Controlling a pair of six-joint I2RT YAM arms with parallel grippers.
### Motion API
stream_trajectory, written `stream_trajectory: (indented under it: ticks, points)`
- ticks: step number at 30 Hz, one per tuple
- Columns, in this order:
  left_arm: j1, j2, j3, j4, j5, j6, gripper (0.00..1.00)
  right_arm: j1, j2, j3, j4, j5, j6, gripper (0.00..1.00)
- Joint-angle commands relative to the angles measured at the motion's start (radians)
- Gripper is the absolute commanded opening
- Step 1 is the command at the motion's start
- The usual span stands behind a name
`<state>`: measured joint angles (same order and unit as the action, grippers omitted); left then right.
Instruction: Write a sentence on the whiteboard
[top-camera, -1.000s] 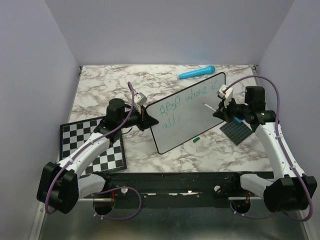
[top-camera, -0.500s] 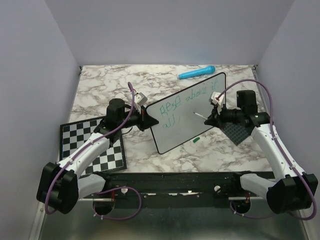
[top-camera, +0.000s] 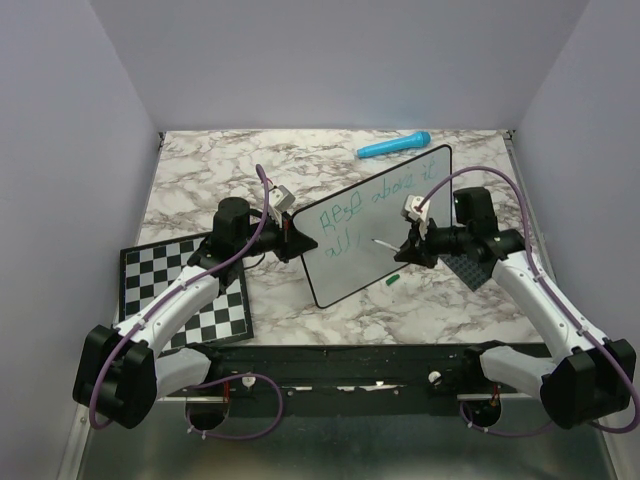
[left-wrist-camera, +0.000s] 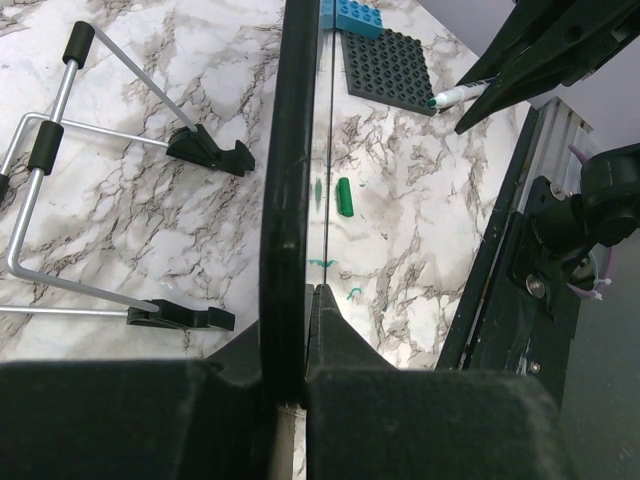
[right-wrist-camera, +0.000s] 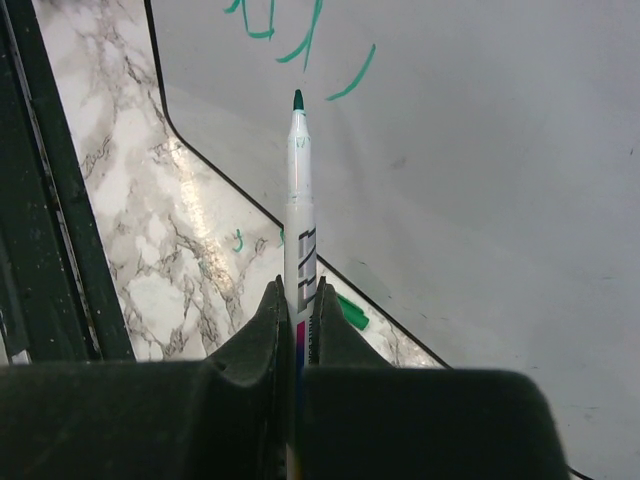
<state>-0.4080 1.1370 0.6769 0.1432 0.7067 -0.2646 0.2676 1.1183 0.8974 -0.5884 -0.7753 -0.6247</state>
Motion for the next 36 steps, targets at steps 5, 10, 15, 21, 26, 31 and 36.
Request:
stream_trajectory:
  ticks: [5, 10, 15, 21, 26, 31, 36]
  points:
    - [-0.003, 0.0, -0.02, -0.126, -0.081, 0.096, 0.0, 0.007, -0.021, -0.022, 0.041, -0.016, 0.017, 0.01]
    - [-0.003, -0.002, -0.02, -0.125, -0.079, 0.096, 0.0, 0.007, -0.031, -0.032, 0.048, -0.01, 0.02, 0.01]
    - [-0.003, -0.003, -0.02, -0.125, -0.081, 0.096, 0.0, 0.007, -0.035, -0.04, 0.05, -0.004, 0.019, 0.01]
    - [-0.003, -0.003, -0.022, -0.123, -0.078, 0.096, 0.0, 0.007, -0.035, -0.045, 0.052, -0.004, 0.017, 0.0]
    - [-0.003, -0.005, -0.022, -0.123, -0.079, 0.097, 0.0, 0.007, -0.034, -0.046, 0.055, -0.004, 0.017, 0.01]
    - [-0.003, -0.005, -0.022, -0.123, -0.081, 0.099, 0.0, 0.007, -0.034, -0.049, 0.056, -0.002, 0.019, 0.01]
    - [-0.003, -0.005, -0.022, -0.123, -0.081, 0.097, 0.0, 0.007, -0.032, -0.049, 0.056, -0.001, 0.016, 0.0]
